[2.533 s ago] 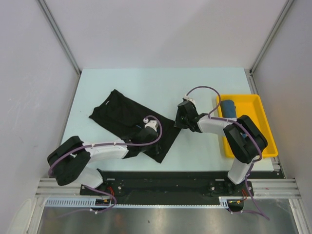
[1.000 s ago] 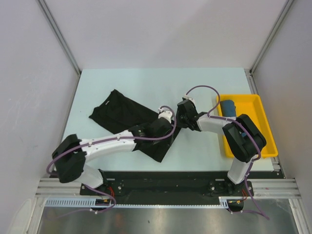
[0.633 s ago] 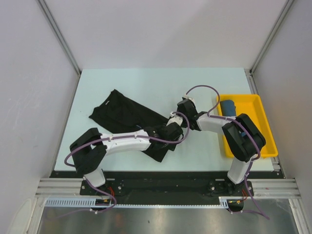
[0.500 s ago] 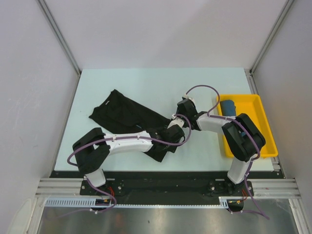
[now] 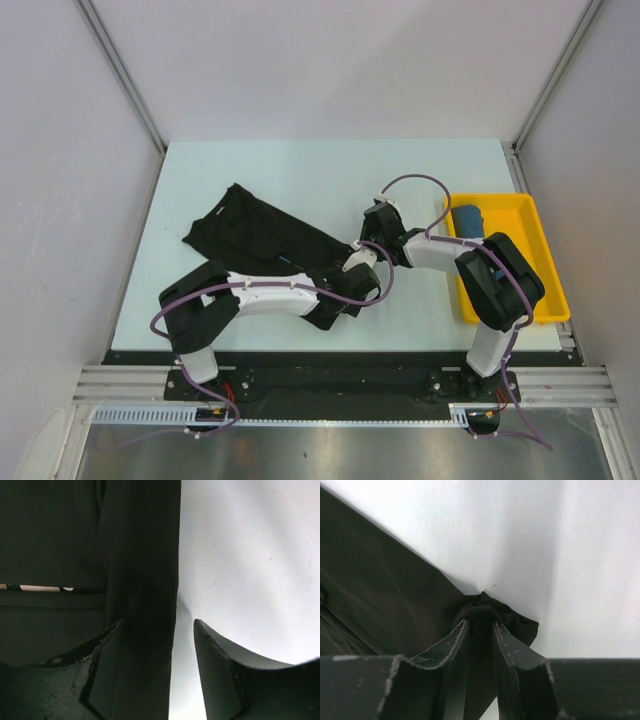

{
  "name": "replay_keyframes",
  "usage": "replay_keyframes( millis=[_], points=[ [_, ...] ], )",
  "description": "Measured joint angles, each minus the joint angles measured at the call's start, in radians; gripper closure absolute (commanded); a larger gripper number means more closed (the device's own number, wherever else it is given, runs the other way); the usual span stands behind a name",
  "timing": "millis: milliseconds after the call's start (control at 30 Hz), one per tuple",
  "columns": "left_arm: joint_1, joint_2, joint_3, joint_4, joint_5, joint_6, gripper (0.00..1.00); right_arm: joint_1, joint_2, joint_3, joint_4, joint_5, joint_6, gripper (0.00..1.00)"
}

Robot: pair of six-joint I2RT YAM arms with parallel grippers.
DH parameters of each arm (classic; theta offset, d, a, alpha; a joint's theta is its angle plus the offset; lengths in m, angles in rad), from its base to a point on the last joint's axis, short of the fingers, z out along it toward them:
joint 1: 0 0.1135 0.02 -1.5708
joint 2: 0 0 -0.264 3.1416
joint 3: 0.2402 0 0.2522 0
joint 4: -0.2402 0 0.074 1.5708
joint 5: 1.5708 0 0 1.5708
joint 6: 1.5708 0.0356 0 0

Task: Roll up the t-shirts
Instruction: Roll the T-shirt to the center of the board.

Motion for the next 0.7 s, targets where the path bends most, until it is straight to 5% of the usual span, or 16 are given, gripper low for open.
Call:
replay_keyframes(
  millis=[133,333,467,700],
  points=[
    [-0.006,0.026,0.0,0.007,-0.02,0.01,0.45,0.0,-0.002,0.0,-0.002,0.0,0.0,0.71],
    [-0.013,0.045,0.0,0.001,-0.097,0.005,0.7,0.0,-0.015,0.0,-0.016,0.002,0.0,0.66],
    [-0.014,0.046,0.0,-0.005,-0.127,0.008,0.8,0.0,-0.048,0.0,-0.049,0.012,0.002,0.45],
    [-0.009,-0.053,-0.115,0.111,-0.028,0.019,0.83,-0.026,-0.211,-0.001,-0.125,0.046,0.0,0.21]
  ],
)
